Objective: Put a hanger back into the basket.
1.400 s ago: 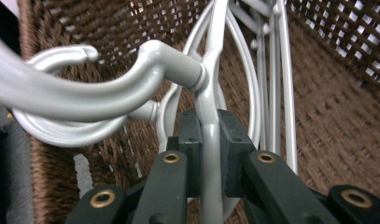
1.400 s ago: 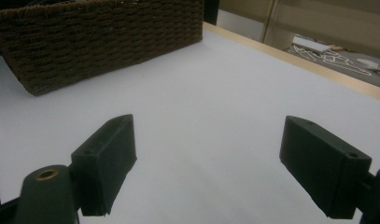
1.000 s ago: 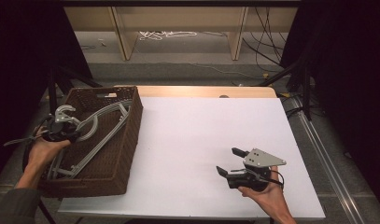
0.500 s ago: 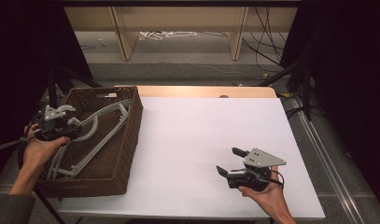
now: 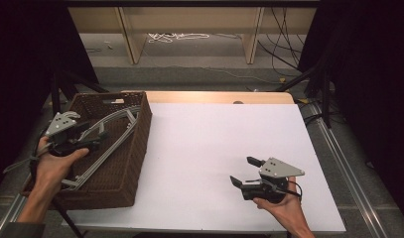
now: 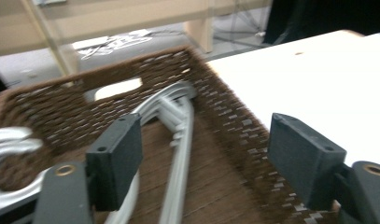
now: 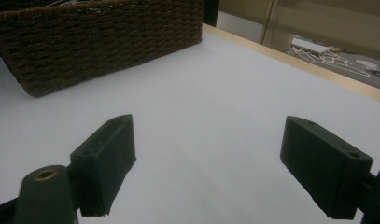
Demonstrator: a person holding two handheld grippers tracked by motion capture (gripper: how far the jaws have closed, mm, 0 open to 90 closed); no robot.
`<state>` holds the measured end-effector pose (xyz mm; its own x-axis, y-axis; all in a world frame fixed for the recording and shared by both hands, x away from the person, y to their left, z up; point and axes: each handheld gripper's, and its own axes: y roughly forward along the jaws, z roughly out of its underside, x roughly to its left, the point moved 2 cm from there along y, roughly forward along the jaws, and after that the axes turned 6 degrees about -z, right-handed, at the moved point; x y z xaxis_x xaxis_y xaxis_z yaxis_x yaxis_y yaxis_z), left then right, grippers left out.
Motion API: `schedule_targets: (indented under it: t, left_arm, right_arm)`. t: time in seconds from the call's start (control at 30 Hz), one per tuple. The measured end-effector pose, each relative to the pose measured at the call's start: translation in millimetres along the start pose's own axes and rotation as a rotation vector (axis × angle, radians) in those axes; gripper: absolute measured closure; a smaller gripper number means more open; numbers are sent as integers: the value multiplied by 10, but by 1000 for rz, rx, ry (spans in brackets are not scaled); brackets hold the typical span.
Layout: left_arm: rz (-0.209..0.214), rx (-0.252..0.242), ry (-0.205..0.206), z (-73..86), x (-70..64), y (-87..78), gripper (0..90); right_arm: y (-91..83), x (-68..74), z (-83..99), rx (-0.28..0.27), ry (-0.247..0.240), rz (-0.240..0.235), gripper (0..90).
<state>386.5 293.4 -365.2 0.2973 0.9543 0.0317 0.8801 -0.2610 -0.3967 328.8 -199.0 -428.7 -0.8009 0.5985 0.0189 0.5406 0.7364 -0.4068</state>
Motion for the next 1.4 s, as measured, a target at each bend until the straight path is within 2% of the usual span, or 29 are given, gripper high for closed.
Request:
schedule_targets:
  t: [0.07, 0.13, 0.33, 0.4, 0.47, 0.53, 0.6, 0.77, 0.8, 1.03, 1.13, 1.33, 1.4]
  left_arm:
    - [26, -13, -4, -22, -92, -12, 200]
    - [59, -24, -8, -40, -184, -20, 200]
    - [104, -51, -4, -54, -366, -28, 196]
    - [117, -58, -10, -51, -418, -27, 188]
    - [127, -59, -5, -49, -457, -22, 180]
    - [137, -69, -7, -50, -497, -20, 177]
    - [149, -74, -11, -49, -538, -14, 175]
    - [168, -89, -4, -62, -639, -21, 173]
    - [172, -97, -13, -64, -663, -27, 172]
    - [215, -113, -10, -52, -826, -55, 164]
    - [237, -115, 2, -45, -918, -73, 164]
    - [278, -135, 25, -17, -1112, -102, 164]
    - [288, -138, 32, 4, -1167, -121, 165]
  right_arm:
    - [-4, 1, 0, 1, 0, 1, 187]
    - [-5, 3, -2, -4, 2, -1, 187]
    - [9, -1, 3, -16, 7, -12, 174]
    - [5, -8, 6, -20, 2, 5, 173]
    - [9, -16, 12, -29, 11, -8, 173]
    - [8, -40, 20, -34, 0, 5, 173]
    - [-1, -41, 31, -17, 16, 2, 172]
    - [11, -37, 30, -37, 20, -13, 172]
    - [9, -39, 31, -34, 19, -11, 171]
    - [8, -43, 37, -34, 19, -3, 171]
    - [8, -37, 33, -27, 18, -20, 171]
    - [3, -33, 28, -29, 13, -2, 171]
    - [5, -35, 20, -34, -3, 1, 172]
